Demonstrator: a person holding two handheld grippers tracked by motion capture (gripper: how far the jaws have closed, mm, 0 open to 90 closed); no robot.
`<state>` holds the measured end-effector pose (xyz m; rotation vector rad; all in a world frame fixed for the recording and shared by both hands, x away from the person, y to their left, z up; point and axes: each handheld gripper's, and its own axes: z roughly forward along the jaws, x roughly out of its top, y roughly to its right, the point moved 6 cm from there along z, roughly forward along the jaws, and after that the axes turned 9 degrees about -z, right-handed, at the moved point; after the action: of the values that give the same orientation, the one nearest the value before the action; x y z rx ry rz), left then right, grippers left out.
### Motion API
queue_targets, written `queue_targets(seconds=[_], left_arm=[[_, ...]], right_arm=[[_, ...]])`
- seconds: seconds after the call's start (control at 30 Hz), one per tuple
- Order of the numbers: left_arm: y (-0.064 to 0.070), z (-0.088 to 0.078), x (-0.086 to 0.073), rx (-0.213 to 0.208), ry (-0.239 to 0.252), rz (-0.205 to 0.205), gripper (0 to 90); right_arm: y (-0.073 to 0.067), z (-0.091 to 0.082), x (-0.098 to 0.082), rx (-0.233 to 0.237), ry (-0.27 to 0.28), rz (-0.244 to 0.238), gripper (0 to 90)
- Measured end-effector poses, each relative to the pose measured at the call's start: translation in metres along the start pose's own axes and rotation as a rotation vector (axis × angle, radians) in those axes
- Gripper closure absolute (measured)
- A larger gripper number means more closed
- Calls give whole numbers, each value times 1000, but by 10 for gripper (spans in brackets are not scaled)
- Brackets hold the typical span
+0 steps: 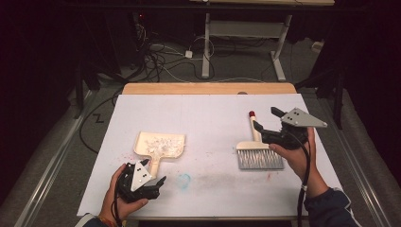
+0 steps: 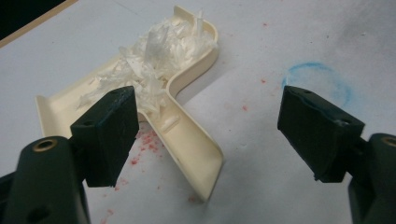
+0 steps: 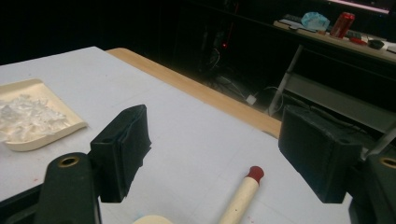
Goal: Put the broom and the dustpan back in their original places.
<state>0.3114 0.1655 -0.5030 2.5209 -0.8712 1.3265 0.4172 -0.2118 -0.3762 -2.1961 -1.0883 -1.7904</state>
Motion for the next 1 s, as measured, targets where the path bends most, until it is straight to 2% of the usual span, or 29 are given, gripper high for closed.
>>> queue_targets(seconds=[0.37,1.0], left_arm=[[2,1,0,1,-6,1,192],[3,2,-1,-1,-17,6,192]], right_arm=[[-11,-16,3,25,20,-36,255],[-15,-39,-5,44,27,-74,247]])
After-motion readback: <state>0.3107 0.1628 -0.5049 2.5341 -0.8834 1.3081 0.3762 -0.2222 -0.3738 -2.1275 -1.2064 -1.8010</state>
